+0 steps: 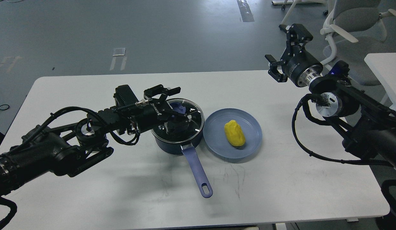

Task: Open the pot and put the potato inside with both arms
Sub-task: 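Move the left gripper down to the blue knob of the glass lid, then close the left gripper on the lid's blue knob, then lift the lid off the saucepan and lower it beside the pan, then release the lid and raise the left gripper away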

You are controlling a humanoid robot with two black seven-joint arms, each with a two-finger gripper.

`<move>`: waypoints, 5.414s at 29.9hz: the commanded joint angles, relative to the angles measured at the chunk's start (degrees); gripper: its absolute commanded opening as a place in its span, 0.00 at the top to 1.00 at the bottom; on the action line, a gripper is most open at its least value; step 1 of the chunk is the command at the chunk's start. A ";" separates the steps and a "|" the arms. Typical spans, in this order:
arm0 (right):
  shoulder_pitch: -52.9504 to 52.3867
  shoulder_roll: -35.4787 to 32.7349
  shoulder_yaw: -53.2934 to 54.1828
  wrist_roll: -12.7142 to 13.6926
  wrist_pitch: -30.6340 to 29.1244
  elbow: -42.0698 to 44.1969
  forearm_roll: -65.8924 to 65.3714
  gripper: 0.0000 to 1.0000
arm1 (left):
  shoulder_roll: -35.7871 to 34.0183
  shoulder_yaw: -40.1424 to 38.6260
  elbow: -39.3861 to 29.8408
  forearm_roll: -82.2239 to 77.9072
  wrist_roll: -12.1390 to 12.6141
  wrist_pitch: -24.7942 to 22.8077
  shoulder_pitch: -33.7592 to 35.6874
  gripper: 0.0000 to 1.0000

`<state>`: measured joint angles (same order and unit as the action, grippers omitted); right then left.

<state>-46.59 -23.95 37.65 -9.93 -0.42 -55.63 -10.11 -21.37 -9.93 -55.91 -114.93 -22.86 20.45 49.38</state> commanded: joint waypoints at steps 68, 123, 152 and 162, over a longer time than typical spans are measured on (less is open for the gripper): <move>1.85 -0.57 -0.47 -0.09 1.74 0.09 0.00 0.00 | -4.21 4.31 -3.32 5.68 -4.12 3.72 -0.86 0.73; 2.38 -0.49 -0.82 -0.09 2.97 0.17 -0.09 0.00 | -15.28 4.84 14.08 25.54 -5.14 7.55 -16.86 0.06; -5.27 -0.75 -11.90 -10.73 2.27 -2.11 -37.44 0.00 | -18.27 -8.96 -4.03 111.06 13.99 -35.22 5.29 0.02; -11.50 -4.52 -32.44 -18.07 4.37 -1.85 -76.16 0.01 | -13.09 -19.07 -5.96 113.00 16.71 -44.18 -4.99 0.02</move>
<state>-56.16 -26.76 10.46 -26.92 2.63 -57.73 -76.82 -35.41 -27.77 -61.63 -1.62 -6.05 -23.29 45.84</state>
